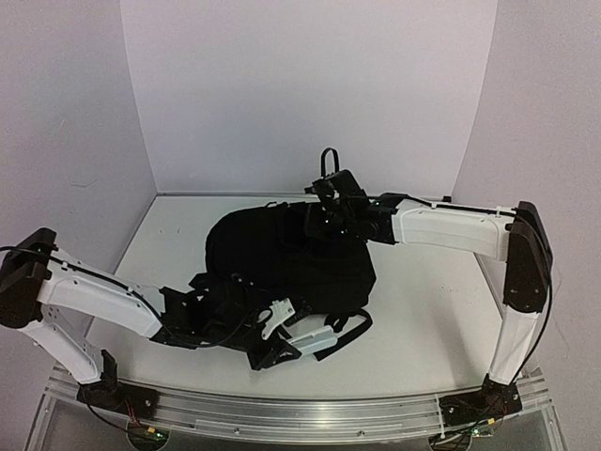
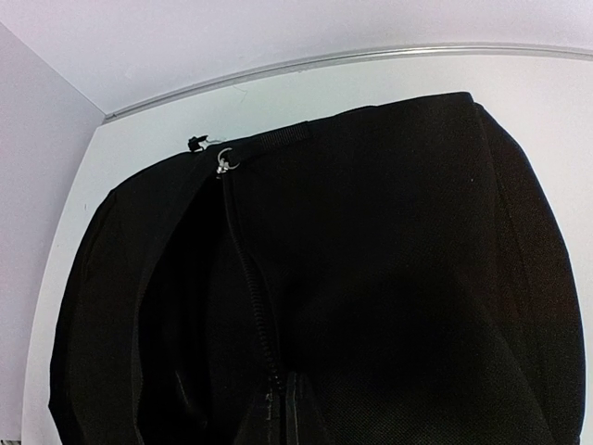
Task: Pack the student bag
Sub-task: Pick up the stationery from the center of the board, then place the stationery in the student bag.
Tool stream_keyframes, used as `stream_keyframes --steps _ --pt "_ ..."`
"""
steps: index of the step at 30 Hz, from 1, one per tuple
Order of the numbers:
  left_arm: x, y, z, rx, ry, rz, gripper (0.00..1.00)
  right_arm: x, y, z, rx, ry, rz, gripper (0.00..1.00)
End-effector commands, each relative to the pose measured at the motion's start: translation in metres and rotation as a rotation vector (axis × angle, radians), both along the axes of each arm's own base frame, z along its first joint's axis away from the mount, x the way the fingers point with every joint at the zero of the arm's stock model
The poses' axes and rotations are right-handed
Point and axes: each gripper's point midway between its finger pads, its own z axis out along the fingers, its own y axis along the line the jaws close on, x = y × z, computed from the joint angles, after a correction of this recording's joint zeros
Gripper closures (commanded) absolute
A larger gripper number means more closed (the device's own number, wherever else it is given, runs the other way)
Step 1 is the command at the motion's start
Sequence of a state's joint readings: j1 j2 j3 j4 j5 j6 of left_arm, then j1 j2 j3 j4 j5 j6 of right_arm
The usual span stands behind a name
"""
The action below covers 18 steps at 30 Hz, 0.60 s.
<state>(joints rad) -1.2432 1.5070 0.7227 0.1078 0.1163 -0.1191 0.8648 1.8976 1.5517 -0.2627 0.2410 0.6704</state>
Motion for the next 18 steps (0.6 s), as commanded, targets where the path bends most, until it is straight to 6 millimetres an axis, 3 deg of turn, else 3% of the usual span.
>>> stream_keyframes --steps 1,6,10,18 --pt "0.035 0.024 0.058 -0.119 0.031 0.198 0.81 0.009 -0.014 0.040 0.055 -0.083 -0.037 1.00" --pt "0.084 0.063 0.106 -0.123 0.001 0.360 0.83 0.006 -0.012 0.049 0.064 -0.096 -0.012 1.00" --pt "0.117 0.072 0.139 -0.120 -0.010 0.409 0.83 0.003 -0.011 0.062 0.079 -0.118 0.015 1.00" --pt "0.162 0.066 0.152 -0.064 -0.022 0.416 0.83 -0.001 -0.007 0.073 0.091 -0.133 0.060 1.00"
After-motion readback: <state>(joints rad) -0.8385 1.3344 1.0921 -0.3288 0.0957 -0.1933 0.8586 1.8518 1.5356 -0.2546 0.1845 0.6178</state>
